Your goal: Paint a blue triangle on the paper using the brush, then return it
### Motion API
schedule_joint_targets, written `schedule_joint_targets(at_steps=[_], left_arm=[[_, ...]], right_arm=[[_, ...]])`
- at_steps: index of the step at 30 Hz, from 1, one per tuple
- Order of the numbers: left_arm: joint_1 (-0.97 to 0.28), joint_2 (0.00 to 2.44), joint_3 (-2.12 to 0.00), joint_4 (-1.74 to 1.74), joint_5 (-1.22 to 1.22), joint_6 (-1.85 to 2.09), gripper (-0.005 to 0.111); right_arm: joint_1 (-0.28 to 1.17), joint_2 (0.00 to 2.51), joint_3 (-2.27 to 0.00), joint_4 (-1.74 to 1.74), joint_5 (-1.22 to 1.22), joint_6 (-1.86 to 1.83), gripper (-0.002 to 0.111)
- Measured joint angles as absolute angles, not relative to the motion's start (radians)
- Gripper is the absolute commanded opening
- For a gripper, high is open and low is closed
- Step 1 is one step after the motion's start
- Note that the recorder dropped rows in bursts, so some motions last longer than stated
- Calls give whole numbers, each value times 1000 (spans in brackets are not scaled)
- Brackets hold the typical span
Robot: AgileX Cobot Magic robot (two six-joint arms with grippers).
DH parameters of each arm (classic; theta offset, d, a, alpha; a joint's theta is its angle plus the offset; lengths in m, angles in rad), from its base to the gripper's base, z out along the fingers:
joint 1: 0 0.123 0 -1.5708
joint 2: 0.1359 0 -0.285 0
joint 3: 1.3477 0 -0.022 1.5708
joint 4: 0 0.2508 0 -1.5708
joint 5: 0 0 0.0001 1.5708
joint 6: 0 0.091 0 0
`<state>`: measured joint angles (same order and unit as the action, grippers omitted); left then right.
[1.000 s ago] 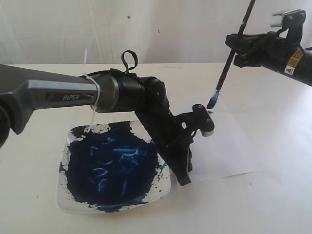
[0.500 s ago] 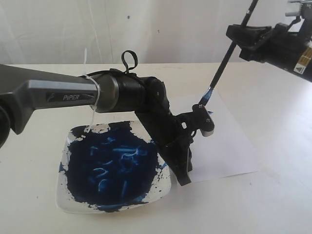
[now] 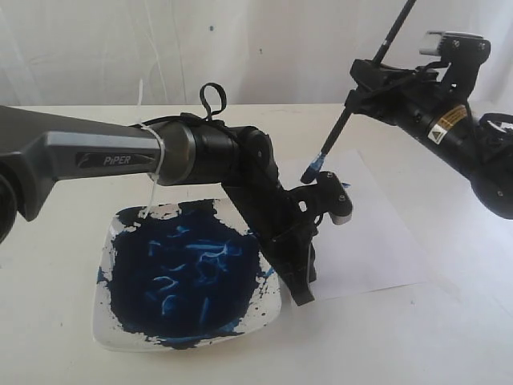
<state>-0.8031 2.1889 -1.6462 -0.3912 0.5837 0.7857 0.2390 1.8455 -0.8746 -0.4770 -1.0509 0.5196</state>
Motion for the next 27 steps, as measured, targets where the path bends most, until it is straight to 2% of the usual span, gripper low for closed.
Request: schedule_joint_targets(at_steps=[27], left_arm=[[-803, 2189, -1646, -391, 584, 786, 0]], right_arm=[[248, 1846, -908, -441, -951, 600, 0]])
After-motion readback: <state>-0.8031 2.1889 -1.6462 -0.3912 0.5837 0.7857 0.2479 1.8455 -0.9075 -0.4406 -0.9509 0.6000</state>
